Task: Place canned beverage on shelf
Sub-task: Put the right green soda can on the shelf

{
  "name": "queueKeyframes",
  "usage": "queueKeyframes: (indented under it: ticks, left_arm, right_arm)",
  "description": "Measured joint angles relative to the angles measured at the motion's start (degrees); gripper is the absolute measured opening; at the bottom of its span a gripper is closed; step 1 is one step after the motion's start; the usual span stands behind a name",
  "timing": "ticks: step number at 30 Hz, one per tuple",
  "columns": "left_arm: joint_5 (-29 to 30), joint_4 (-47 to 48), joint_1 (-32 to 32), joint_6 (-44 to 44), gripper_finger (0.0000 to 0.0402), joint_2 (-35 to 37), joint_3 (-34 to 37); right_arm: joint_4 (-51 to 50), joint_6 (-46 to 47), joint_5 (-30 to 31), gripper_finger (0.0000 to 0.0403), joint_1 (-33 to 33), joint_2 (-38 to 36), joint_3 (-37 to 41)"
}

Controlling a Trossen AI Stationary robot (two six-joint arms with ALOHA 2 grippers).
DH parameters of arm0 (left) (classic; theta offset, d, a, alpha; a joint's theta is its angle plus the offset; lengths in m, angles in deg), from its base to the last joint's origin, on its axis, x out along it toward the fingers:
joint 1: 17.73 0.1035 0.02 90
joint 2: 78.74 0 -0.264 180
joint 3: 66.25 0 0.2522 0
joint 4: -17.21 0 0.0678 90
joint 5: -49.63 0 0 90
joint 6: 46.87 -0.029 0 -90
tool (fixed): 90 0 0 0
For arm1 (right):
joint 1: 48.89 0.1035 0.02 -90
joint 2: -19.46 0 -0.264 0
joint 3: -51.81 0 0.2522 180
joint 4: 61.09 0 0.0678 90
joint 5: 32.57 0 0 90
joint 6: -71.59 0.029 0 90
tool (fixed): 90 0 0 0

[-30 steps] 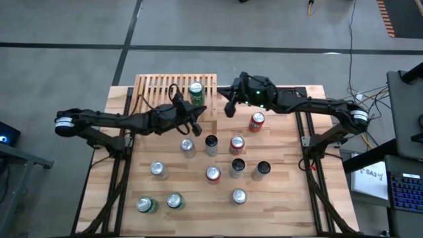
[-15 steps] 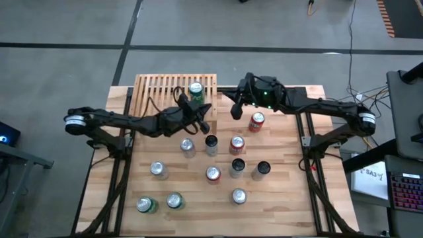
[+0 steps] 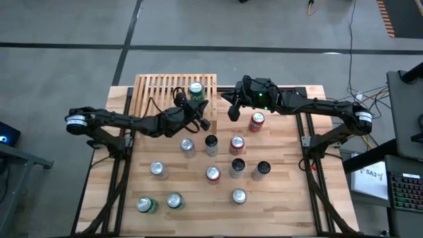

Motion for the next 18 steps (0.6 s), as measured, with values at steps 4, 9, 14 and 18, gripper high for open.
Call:
queueKeyframes:
  ticks: [4, 9, 14, 18]
  left_arm:
    - [1.0, 0.0, 0.2, -1.0, 0.0000, 0.0, 0.0]
    - [2.7, 0.0, 0.4, -1.0, 0.0000, 0.0, 0.0]
    - [3.0, 0.0, 0.9, -1.3, 0.0000, 0.0, 0.0]
    - [3.3, 0.0, 1.4, -1.2, 0.0000, 0.0, 0.0]
  right_arm:
    - [0.0, 0.6, 0.0, 0.0009, 0.0, 0.0, 0.0]
    - [0.1, 0.9, 0.0, 0.0009, 0.0, 0.0, 0.0]
    - [0.2, 1.2, 0.0, 0.0009, 0.0, 0.0, 0.0]
    - [0.2, 1.4, 0.0, 0.0009, 0.0, 0.0, 0.0]
